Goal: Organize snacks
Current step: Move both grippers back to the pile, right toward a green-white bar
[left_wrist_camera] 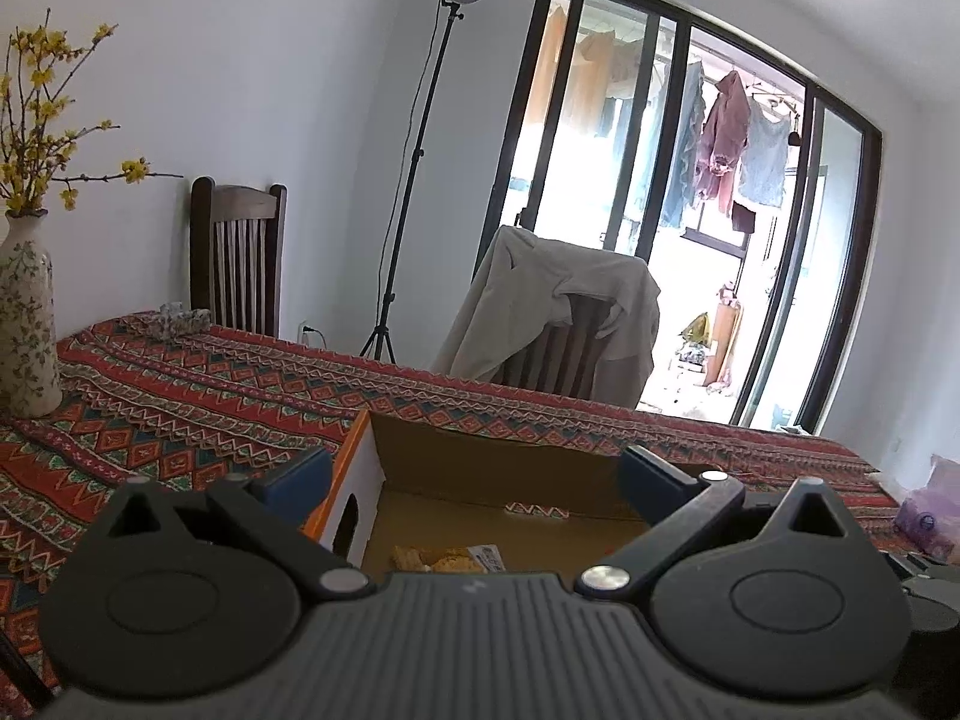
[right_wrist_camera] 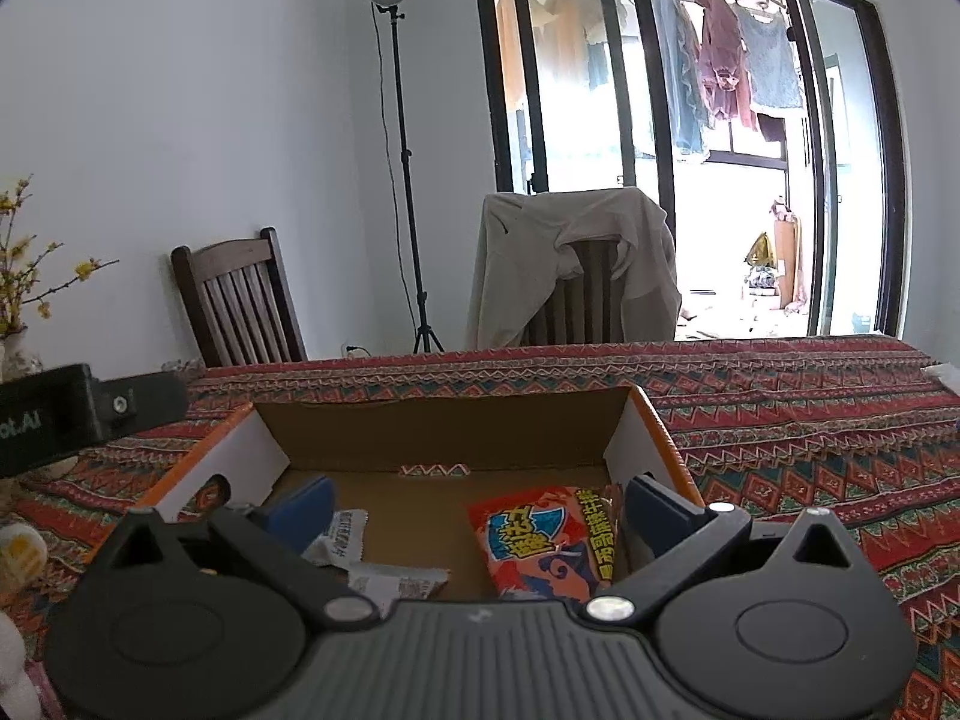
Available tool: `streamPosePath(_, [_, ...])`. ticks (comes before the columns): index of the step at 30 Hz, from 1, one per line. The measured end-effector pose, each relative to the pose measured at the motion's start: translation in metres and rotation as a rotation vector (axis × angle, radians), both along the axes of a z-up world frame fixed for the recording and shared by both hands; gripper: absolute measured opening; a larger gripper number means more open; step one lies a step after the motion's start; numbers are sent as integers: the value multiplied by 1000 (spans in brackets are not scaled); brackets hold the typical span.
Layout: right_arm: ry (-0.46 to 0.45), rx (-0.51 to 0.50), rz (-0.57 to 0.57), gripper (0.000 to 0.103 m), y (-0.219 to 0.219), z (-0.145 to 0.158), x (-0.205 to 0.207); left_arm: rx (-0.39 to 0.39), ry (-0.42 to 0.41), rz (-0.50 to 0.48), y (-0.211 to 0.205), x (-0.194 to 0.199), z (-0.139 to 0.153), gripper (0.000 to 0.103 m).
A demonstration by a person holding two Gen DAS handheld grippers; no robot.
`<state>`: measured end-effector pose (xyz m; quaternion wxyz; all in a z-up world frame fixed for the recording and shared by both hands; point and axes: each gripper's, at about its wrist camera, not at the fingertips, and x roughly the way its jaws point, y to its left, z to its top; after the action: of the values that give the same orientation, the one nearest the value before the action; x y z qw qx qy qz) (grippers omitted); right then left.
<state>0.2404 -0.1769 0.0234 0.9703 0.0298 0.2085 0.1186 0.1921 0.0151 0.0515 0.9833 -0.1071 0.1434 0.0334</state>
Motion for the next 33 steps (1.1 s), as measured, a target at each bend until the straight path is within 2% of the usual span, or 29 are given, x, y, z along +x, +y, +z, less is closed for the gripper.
streamPosePath(16, [-4, -19, 11, 103, -18, 11, -67, 17, -1, -20, -3, -72, 9, 103])
streamPosePath(24, [7, -34, 14, 103, -36, 5, -103, 27, 12, -37, -5, -108, 3, 103])
streamPosePath(33, [37, -59, 6, 103, -61, -13, -136, 30, 60, -38, 1, -132, -14, 103])
